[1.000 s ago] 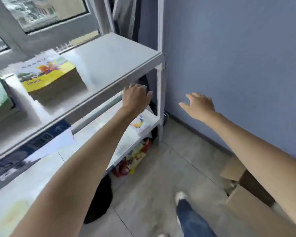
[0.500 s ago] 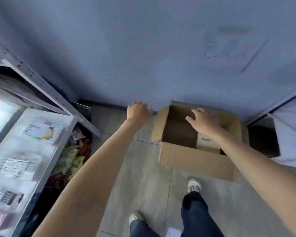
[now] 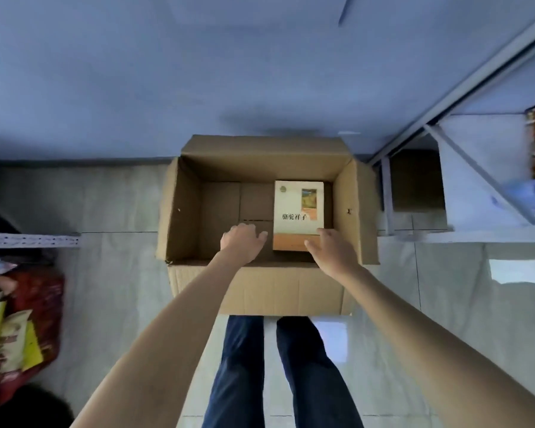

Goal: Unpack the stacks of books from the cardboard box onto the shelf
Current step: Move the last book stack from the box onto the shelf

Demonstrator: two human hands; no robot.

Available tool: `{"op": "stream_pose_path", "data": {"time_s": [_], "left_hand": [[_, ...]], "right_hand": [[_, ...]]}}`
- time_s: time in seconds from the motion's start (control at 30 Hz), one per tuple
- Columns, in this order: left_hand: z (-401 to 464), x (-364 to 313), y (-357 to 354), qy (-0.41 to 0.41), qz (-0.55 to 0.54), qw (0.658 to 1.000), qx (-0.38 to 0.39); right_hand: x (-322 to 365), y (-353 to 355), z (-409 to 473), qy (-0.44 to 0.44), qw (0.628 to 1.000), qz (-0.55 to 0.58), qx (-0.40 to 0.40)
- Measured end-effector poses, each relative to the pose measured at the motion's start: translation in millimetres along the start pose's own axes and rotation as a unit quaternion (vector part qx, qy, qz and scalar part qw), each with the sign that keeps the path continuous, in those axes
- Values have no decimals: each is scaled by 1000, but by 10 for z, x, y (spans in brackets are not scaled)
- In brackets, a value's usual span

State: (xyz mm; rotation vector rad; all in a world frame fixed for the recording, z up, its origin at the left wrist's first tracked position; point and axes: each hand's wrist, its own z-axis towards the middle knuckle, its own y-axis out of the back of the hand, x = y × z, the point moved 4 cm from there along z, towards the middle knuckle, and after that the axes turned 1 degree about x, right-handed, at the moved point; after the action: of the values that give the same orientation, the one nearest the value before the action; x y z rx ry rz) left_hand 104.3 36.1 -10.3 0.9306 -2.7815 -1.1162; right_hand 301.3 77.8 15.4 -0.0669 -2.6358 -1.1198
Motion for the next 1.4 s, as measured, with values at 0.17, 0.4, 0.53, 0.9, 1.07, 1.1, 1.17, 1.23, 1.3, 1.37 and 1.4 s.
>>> {"op": "stream_pose_path", "data": {"time_s": [0.17, 0.4, 0.53, 0.9, 1.07, 1.1, 1.17, 1.23, 1.3, 1.37, 1.4], "left_hand": [[979, 91, -688, 40, -35, 996, 66], [2045, 31, -1202, 78, -228, 965, 107], [2467, -80, -1339, 106, -373, 918, 88], [2591, -87, -1287, 152, -504, 839, 138], [2254, 127, -1075, 166, -514, 838, 73], [2163, 167, -1006, 163, -517, 837, 66], [1968, 245, -858, 165, -527, 833, 46], [1754, 304, -672, 165, -552, 817, 27], [1528, 347, -473, 162, -581, 797, 5], [1215, 403, -189, 152, -617, 772, -17], [1077, 427, -60, 149, -624, 766, -28]], "right_hand": [[-409, -585, 911, -62, 996, 64, 24], [-919, -1202, 1973, -214, 938, 273, 15], [-1047, -1506, 2208, -260, 917, 304, -1], [-940, -1595, 2182, -301, 809, 501, 64], [-645, -1511, 1835, -291, 785, 538, 95], [-580, -1467, 1750, -286, 783, 545, 92], [-460, -1366, 1587, -268, 784, 553, 84], [-312, -1208, 1427, -242, 788, 561, 75], [-146, -1026, 1270, -220, 794, 562, 70], [88, -763, 1068, -197, 804, 556, 72], [189, -656, 984, -185, 808, 555, 74]]}}
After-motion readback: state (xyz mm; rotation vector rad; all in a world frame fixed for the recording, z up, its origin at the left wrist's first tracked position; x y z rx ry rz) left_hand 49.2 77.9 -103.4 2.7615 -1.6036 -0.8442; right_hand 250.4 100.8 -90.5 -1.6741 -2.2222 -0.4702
